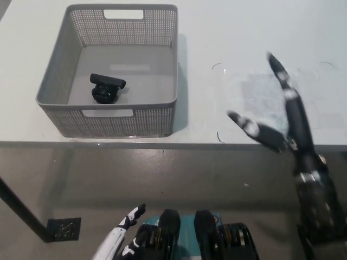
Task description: Use the right hand to pick up a webcam and put it into a container on the left side
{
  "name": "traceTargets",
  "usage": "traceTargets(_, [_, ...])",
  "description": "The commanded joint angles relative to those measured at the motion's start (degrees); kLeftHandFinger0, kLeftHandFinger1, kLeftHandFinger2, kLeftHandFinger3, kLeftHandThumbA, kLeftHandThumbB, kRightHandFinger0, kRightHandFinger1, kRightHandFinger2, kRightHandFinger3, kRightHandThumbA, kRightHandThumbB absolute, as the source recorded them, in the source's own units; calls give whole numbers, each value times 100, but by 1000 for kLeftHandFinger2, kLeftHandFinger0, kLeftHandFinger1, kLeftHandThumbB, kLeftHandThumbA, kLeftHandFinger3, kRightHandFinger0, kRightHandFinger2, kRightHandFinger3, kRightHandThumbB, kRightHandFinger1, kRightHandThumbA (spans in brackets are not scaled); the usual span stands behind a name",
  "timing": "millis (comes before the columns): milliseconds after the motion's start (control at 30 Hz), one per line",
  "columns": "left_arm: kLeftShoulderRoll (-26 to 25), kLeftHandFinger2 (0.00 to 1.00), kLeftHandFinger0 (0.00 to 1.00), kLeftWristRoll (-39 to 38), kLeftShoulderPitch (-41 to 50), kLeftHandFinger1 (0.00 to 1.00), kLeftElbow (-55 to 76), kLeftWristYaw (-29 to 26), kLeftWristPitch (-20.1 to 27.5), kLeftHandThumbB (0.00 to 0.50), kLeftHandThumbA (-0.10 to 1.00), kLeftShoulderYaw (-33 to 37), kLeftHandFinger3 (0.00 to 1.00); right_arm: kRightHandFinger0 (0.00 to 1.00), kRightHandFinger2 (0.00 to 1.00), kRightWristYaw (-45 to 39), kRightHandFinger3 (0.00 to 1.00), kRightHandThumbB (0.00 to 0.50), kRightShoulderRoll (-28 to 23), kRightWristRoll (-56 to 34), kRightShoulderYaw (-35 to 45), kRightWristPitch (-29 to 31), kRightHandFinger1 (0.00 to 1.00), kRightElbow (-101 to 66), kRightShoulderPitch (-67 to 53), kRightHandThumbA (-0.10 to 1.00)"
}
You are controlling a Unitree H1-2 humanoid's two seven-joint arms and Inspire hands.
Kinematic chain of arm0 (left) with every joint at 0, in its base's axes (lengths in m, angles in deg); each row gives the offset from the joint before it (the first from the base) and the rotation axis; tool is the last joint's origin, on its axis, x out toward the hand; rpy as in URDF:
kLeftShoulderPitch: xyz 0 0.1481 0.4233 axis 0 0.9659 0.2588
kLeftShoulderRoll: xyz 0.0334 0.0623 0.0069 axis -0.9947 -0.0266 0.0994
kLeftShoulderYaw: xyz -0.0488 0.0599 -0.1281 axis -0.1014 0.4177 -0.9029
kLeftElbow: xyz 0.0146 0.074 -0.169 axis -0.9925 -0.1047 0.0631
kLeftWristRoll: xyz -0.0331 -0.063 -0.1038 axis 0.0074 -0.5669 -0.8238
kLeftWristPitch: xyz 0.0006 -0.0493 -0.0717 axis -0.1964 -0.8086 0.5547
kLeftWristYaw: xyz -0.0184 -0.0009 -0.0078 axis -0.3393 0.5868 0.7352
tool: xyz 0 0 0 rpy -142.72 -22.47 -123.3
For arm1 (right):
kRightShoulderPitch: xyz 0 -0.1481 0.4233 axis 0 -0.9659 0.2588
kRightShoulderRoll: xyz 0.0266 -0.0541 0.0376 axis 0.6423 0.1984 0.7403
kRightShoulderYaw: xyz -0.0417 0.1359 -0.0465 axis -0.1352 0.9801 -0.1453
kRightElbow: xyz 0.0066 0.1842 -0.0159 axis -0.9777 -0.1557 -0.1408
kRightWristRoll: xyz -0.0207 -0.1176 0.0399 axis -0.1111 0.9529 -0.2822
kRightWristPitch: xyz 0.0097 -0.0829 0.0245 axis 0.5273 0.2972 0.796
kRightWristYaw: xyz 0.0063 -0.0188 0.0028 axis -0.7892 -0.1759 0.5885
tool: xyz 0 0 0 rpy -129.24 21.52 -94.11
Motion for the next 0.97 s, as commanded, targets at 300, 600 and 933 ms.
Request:
traceTargets(300, [-112,1000,1000,-590,-37,1000,84,14,279,69,944,-293,1000,1000,1000,-87,1000,269,-108,-512,54,1261,1000,502,-1130,1000])
traceTargets(600, [-83,1000,1000,-687,384,1000,199,-4,193,105,984,-423,1000,1000,1000,-648,1000,244,63,-1495,-17,1203,1000,803,-2325,994])
traceTargets(933, [-31,1000,1000,-697,764,1000,209,-109,295,98,1000,-510,1000,1000,1000,-780,1000,210,52,-1423,-72,1333,1000,1137,-2920,1000])
